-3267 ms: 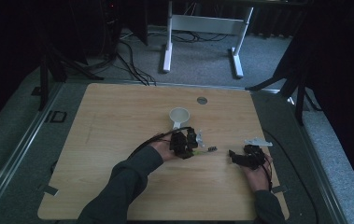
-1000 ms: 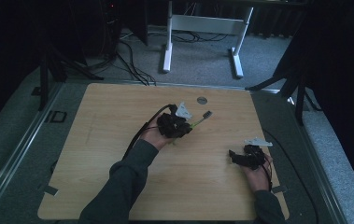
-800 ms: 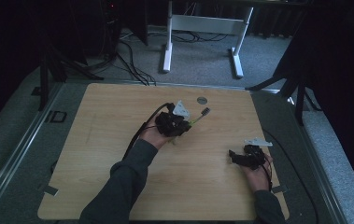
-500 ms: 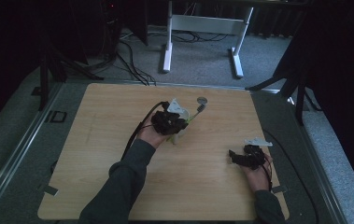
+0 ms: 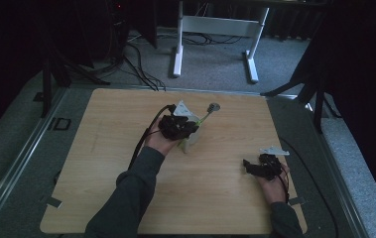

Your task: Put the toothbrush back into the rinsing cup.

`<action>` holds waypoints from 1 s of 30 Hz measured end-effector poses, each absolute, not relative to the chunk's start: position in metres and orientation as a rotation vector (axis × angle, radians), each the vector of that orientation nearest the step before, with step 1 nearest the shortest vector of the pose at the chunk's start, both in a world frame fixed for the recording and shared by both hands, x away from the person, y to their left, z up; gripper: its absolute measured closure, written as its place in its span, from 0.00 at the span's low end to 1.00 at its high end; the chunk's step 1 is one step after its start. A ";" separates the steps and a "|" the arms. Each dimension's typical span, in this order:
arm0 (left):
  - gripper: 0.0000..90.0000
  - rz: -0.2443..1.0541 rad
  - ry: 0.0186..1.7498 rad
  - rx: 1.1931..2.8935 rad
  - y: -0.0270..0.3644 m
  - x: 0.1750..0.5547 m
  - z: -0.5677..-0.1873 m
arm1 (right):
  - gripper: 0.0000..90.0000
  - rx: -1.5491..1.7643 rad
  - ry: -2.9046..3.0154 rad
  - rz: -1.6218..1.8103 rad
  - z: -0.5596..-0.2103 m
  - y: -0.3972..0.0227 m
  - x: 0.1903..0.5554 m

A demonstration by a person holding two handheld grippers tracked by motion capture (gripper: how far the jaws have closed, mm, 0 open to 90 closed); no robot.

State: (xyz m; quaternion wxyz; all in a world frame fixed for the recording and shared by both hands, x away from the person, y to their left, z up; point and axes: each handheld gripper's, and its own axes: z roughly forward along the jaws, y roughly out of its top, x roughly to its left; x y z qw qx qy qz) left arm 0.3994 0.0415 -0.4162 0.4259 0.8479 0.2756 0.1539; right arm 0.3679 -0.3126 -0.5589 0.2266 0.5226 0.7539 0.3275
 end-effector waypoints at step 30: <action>0.88 0.423 0.724 2.014 0.042 0.400 -0.414 | 0.24 1.440 2.078 0.903 -0.559 -0.313 0.368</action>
